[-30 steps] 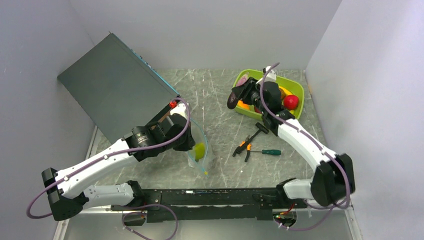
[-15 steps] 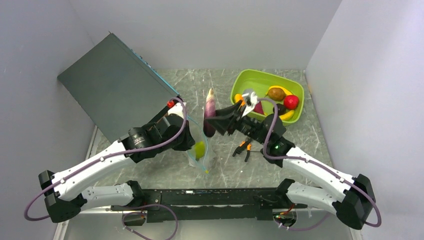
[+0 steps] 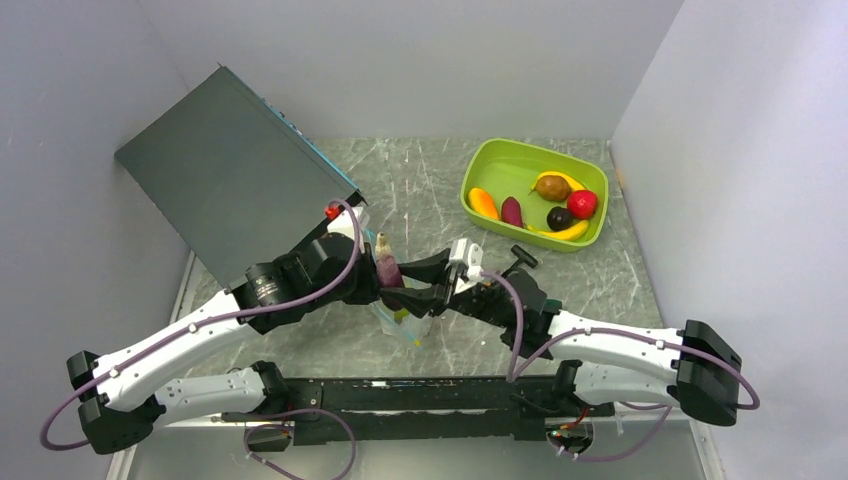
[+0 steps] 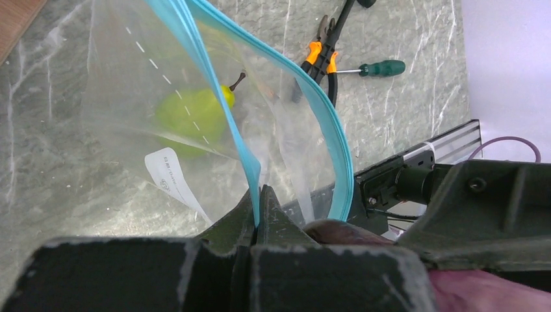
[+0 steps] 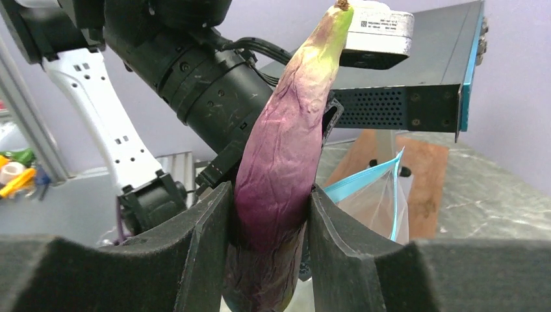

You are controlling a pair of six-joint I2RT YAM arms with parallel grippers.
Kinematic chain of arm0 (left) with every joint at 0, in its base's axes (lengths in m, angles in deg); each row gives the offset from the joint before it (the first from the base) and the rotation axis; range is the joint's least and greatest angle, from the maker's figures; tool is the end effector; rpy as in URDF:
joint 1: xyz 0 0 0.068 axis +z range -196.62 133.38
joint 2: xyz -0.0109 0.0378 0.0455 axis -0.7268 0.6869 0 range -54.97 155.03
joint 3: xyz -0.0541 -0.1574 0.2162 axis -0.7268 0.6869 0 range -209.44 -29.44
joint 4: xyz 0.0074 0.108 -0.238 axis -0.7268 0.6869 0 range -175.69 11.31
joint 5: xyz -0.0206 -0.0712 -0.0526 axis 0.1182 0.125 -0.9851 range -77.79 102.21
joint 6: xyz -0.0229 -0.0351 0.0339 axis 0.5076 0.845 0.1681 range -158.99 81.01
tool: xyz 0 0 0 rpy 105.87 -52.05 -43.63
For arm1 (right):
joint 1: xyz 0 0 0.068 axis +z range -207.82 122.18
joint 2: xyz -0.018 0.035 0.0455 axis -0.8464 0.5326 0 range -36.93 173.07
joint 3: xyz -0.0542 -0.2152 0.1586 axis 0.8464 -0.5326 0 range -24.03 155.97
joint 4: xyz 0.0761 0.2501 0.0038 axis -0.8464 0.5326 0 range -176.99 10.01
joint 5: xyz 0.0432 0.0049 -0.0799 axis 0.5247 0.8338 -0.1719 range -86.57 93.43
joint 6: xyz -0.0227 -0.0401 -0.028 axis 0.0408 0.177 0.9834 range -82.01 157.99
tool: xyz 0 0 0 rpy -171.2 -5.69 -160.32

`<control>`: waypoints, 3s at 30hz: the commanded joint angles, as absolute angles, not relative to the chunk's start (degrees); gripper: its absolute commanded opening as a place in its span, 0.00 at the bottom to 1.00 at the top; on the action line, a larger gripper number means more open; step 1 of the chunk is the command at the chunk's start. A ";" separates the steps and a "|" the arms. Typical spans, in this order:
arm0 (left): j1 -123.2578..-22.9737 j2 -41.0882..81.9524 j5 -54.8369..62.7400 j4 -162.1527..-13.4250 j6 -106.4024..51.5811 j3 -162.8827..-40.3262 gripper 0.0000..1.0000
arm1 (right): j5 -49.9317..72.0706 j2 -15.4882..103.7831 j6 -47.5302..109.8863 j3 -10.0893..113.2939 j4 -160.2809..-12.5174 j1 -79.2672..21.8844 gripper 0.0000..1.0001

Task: Place the food in the zip-top bag and seal the zipper
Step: Place the fake vegetable in the zipper food storage bag, then adjust the zipper food storage bag at the center of the board.

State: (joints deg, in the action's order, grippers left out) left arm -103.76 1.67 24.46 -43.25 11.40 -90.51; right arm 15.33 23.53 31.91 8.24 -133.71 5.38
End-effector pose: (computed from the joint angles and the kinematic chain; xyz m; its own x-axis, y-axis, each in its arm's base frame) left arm 0.1149 -0.1640 0.3458 -0.7755 -0.1869 -0.6030 0.2082 0.8260 -0.5238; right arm 0.1005 0.2152 0.3148 0.0405 0.3103 -0.9498 -0.9713 0.2351 0.0354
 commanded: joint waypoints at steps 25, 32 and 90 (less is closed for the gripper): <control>-104.01 0.79 26.46 -44.95 11.99 -90.63 0.00 | -7.40 17.52 38.08 4.93 -116.75 12.31 0.60; -104.01 1.68 26.21 -45.00 11.62 -90.64 0.00 | -10.13 17.58 35.38 8.80 -110.74 12.93 0.71; -103.88 -0.12 24.37 -37.55 16.43 -91.67 0.00 | -13.64 33.30 12.83 42.62 -64.05 12.91 0.00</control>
State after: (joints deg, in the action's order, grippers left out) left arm -103.80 -2.90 25.47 -37.81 16.25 -88.59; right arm -12.06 32.08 13.28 44.92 -62.83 12.88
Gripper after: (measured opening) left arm 0.008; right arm 0.009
